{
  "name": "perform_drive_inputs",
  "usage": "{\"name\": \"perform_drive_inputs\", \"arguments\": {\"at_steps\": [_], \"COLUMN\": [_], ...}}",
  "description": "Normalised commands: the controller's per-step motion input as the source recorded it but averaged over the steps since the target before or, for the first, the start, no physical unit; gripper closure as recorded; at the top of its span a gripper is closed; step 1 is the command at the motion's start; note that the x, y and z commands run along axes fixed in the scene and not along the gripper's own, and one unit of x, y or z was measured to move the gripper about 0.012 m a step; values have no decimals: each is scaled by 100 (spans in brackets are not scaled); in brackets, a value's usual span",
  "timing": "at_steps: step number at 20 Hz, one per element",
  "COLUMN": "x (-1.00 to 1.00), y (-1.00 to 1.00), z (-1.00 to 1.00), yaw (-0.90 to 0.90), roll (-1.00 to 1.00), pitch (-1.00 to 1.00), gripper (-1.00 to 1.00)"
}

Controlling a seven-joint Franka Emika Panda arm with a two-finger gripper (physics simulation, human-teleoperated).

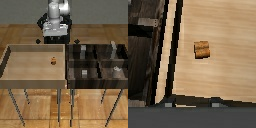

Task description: Place the loaf of bread into the appropriate compartment.

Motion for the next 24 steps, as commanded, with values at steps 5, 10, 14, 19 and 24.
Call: {"name": "perform_drive_inputs", "arguments": {"at_steps": [5,10,14,19,24], "x": [0,20,75,20,7], "y": [0,-20,0,0,0], "z": [0,0,0,-20,-80], "yaw": [0,0,0,0,0], "roll": [0,0,0,0,0], "pitch": [0,0,0,0,0], "gripper": [-100,-100,-100,-100,-100]}}
